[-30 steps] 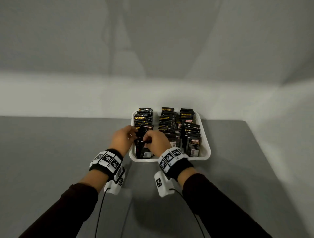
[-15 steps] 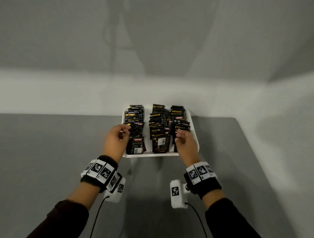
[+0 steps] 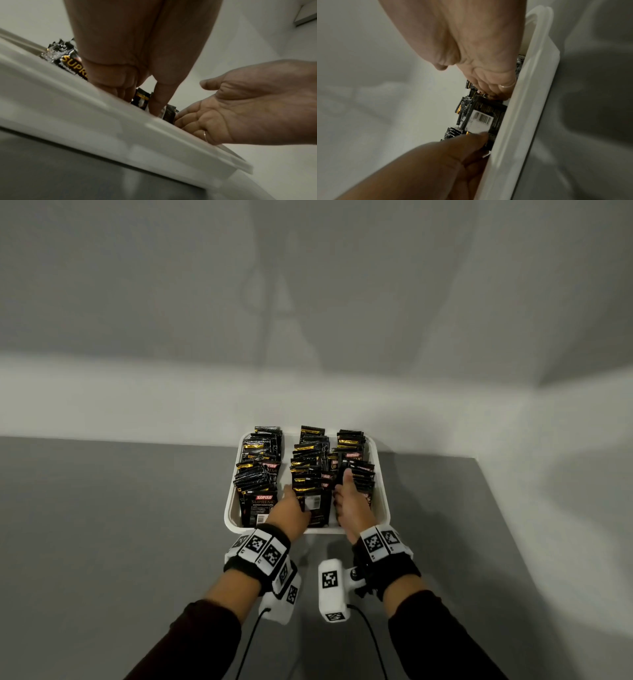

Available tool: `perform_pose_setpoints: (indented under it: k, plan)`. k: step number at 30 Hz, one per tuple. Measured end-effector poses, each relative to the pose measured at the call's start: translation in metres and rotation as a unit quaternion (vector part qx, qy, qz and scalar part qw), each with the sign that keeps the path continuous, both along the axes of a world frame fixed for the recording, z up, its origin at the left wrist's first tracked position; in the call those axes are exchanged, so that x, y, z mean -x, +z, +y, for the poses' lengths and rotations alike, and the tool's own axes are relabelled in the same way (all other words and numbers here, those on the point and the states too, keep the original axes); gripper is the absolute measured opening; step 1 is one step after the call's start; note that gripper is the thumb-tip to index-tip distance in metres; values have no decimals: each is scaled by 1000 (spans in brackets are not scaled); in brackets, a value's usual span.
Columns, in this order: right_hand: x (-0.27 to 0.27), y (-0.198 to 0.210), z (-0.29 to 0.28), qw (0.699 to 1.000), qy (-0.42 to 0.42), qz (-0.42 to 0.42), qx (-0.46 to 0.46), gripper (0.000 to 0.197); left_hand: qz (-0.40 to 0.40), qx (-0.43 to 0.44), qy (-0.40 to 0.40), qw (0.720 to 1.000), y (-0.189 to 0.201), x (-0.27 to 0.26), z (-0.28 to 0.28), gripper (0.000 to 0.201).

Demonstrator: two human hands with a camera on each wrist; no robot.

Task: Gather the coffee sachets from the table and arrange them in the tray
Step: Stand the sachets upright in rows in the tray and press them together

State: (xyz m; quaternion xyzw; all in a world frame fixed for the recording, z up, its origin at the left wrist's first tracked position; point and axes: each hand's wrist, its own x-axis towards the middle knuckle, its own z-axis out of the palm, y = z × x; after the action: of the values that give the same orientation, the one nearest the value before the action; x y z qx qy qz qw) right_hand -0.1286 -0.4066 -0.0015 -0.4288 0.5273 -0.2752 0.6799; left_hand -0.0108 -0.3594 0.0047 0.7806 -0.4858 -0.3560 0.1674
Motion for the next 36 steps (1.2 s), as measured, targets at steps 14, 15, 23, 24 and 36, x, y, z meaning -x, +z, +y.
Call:
perform_pose_setpoints:
  k: [14, 15, 23, 24, 36]
  plan:
    - [5, 12, -3, 868, 107, 353, 332, 12, 13, 81, -4, 997, -19, -14, 3, 32]
    - [5, 15, -3, 868, 109, 353, 332, 9, 13, 87, -3, 996, -19, -14, 3, 31]
    - [29, 43, -10, 883, 199, 309, 290, 24, 38, 108, 23, 993, -23, -13, 4, 31]
    - [28, 42, -8, 870, 211, 330, 298, 29, 37, 108, 22, 993, -23, -13, 3, 31]
    - [13, 27, -3, 873, 234, 308, 298, 26, 48, 107, 22, 993, -23, -15, 3, 27]
